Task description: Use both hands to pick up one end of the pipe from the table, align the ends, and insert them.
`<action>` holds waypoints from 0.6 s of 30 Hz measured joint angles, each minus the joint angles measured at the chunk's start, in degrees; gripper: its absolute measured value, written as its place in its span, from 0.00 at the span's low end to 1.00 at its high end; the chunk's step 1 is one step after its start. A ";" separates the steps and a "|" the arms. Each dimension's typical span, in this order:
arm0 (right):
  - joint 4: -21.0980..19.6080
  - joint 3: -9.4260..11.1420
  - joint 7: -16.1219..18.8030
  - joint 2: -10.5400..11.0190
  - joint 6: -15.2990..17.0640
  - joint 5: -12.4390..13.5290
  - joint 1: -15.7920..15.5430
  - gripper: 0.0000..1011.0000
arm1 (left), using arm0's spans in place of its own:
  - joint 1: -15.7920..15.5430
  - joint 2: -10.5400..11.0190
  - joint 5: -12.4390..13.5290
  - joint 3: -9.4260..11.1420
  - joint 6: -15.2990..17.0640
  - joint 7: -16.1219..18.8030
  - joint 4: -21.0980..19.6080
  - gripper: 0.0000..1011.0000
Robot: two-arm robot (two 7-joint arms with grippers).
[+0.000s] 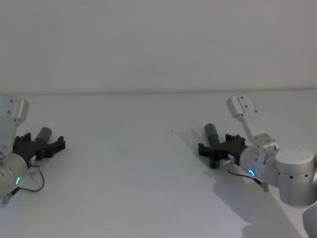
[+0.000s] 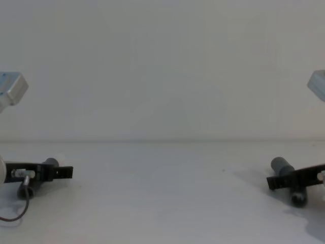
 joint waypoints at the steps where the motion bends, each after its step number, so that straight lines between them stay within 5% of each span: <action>1: 0.00 0.00 0.00 0.00 0.01 0.00 0.00 0.99 | -0.12 0.10 0.20 0.16 0.24 -0.12 0.02 0.99; 18: 0.00 0.00 0.00 0.00 -0.03 0.00 0.00 0.99 | -1.56 1.89 3.11 2.30 1.80 -1.71 0.20 0.99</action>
